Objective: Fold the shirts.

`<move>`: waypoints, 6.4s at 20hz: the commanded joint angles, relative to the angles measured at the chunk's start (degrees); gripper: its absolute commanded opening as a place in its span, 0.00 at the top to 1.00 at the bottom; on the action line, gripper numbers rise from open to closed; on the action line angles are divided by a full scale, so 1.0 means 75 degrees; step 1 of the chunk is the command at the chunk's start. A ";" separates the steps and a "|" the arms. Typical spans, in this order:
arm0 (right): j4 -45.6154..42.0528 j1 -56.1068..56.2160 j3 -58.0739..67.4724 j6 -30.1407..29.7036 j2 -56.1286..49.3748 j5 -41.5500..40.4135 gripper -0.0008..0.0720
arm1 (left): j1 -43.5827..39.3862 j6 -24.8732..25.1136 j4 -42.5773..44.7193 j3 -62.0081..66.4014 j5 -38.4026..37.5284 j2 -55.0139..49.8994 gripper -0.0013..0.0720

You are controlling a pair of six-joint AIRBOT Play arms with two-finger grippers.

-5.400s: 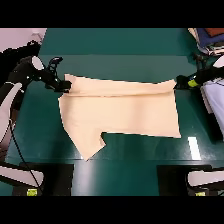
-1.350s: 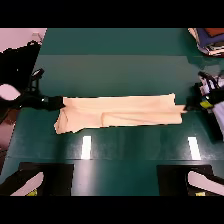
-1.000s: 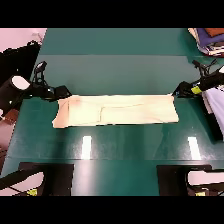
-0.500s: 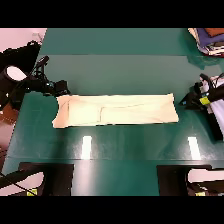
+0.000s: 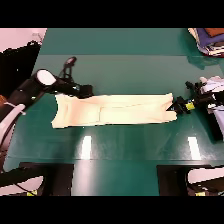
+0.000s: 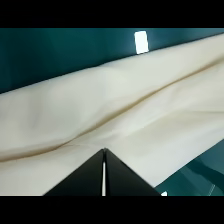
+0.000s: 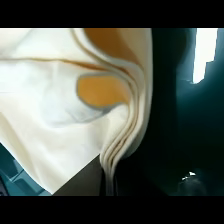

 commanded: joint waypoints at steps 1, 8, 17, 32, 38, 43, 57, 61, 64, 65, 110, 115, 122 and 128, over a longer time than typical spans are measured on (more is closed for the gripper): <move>0.0256 0.0152 -0.0023 -0.0146 0.0662 -0.0143 0.97 | -0.0810 -0.0044 -0.0201 0.0338 0.0318 -0.0679 0.95; 0.0694 0.0717 0.1355 0.0845 0.2713 0.0204 0.97 | -0.2075 -0.0047 -0.0251 0.2221 0.0055 -0.2786 0.95; 0.1291 0.2527 0.4529 0.1740 0.2040 0.0793 0.97 | -0.2355 -0.0219 -0.0256 0.2498 0.0041 -0.3503 0.95; 0.1408 0.6729 0.6452 0.1609 -0.0047 -0.0863 0.97 | 0.1349 -0.0213 0.1818 0.3179 -0.1154 0.0108 0.95; 0.1378 0.8824 0.6452 0.0606 -0.1682 -0.2722 0.36 | 0.2716 -0.0216 0.2171 0.3188 -0.1533 0.1294 0.95; 0.0968 0.8125 0.6429 0.0825 -0.1664 -0.1052 0.40 | 0.2748 -0.0210 0.2212 0.3185 -0.2101 0.1306 0.95; 0.1469 0.3716 0.0909 0.1174 -0.0169 -0.1341 0.12 | 0.2739 -0.0163 0.1888 0.3162 -0.2092 0.1300 0.95; 0.2124 0.4336 0.1309 0.0909 -0.1052 -0.1603 0.14 | 0.2739 -0.0160 0.1757 0.3162 -0.1988 0.1297 0.95; 0.2486 0.5115 0.2183 0.0912 -0.1842 -0.1507 0.14 | 0.2739 -0.0160 0.1757 0.3162 -0.1996 0.1297 0.95; 0.2626 0.5348 0.2480 0.0909 -0.2057 -0.1411 0.27 | 0.2739 -0.0160 0.1757 0.3162 -0.2002 0.1297 0.95; -0.1081 -0.4307 0.5062 0.1521 0.1932 0.0376 0.97 | -0.0941 -0.0154 0.1241 0.3162 -0.0105 0.0769 0.95; -0.2145 -0.5246 0.3179 0.1515 0.2908 0.0574 0.97 | -0.0941 -0.0154 0.1241 0.3162 -0.0131 0.0769 0.95; -0.2515 -0.6097 0.1413 0.1510 0.3582 0.0597 0.72 | -0.0941 0.0041 0.1244 0.3162 -0.0332 0.0769 0.95; -0.2215 -0.6216 0.1970 0.1518 0.3579 0.0551 0.29 | -0.0941 0.0044 0.1244 0.3162 -0.0425 0.0769 0.95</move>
